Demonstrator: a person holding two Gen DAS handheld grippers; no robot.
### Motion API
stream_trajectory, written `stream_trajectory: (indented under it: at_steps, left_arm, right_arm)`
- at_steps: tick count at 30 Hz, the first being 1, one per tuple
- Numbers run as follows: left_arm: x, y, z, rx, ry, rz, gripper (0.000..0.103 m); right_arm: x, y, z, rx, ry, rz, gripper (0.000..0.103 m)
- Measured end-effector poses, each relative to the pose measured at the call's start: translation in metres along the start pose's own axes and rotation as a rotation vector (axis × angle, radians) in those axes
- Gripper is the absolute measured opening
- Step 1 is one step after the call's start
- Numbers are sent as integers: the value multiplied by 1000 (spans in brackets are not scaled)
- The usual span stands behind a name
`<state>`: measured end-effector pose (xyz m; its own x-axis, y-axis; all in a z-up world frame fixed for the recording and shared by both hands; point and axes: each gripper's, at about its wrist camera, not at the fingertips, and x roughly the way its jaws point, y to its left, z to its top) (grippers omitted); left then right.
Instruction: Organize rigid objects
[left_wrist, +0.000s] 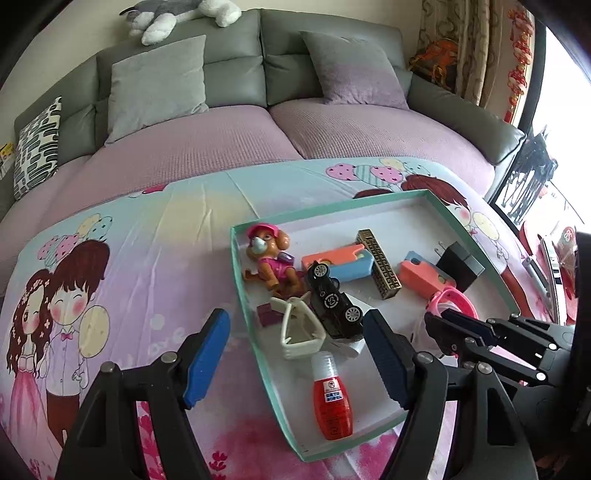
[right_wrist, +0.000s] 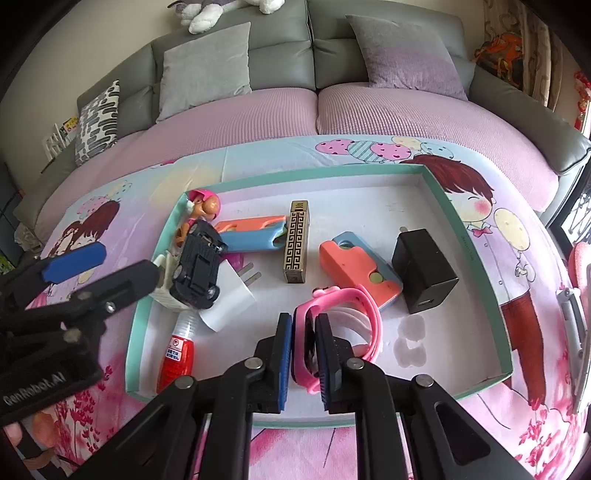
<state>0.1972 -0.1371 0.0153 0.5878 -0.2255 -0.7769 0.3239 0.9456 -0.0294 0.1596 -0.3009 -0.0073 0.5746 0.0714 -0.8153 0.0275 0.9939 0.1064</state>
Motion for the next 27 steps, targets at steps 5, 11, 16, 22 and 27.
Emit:
stream_trajectory:
  at_steps: [5, 11, 16, 22, 27]
  left_arm:
    - [-4, 8, 1, -23, -11, 20, 76]
    - [-7, 22, -1, -77, -18, 85, 77]
    - [-18, 37, -12, -139, -83, 163, 92]
    - [-30, 51, -30, -201, -91, 182, 100]
    - [-40, 60, -51, -253, -96, 180, 100]
  right_arm:
    - [1, 3, 0, -9, -6, -18, 15]
    - [0, 5, 0, 3, -21, -2, 32]
    - [-4, 11, -2, -2, -50, 8, 58]
    - [-12, 12, -10, 25, -85, 25, 89]
    - [-19, 15, -20, 9, -80, -10, 103]
